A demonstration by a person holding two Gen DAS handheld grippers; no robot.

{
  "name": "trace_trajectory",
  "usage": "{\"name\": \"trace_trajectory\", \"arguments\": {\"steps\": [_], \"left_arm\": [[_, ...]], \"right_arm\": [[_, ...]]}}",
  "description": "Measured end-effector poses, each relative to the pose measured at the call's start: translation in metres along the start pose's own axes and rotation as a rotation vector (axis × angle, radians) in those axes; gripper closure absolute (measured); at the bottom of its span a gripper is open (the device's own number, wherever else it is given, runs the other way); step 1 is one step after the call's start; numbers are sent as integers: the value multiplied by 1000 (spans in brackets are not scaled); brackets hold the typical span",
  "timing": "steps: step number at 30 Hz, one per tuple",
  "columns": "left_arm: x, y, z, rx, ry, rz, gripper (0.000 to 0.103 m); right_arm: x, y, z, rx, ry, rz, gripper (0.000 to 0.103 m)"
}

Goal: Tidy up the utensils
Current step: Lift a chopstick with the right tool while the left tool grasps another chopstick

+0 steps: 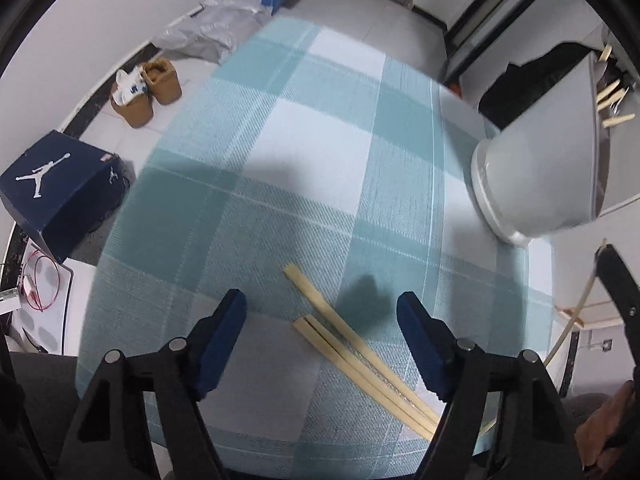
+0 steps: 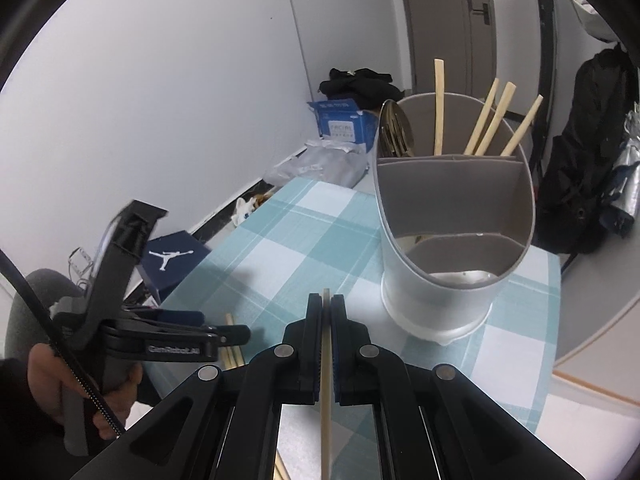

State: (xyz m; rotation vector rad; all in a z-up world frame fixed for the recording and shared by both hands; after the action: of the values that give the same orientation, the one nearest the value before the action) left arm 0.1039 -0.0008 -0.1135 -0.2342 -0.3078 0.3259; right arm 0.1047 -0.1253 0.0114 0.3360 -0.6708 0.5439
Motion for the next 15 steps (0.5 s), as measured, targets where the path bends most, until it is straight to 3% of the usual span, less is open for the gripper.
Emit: {"name": "trace_trajectory", "arguments": {"steps": [5,9,15], "left_arm": [[-1,-6,0,58,1,-34,41],[0,-12,-3,95,7,-43,68],[2,-29,-10,159,-14,-54,84]], "right_arm": [[-2,-7,2,0,-1,-29,100],[-6,-10,1,5,11,-44,100],[-8,-12,1,-9,14,-42,100]]}}
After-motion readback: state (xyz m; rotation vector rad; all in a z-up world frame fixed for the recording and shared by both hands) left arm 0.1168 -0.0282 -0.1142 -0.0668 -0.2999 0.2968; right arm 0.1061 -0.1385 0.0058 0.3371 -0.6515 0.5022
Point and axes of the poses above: each gripper's, at about its wrist camera, not at the fingertips, and z roughly against the way its jaws point, y to its left, x to its top, the point moved 1 cm from there along -z, roughly the way its jaws point
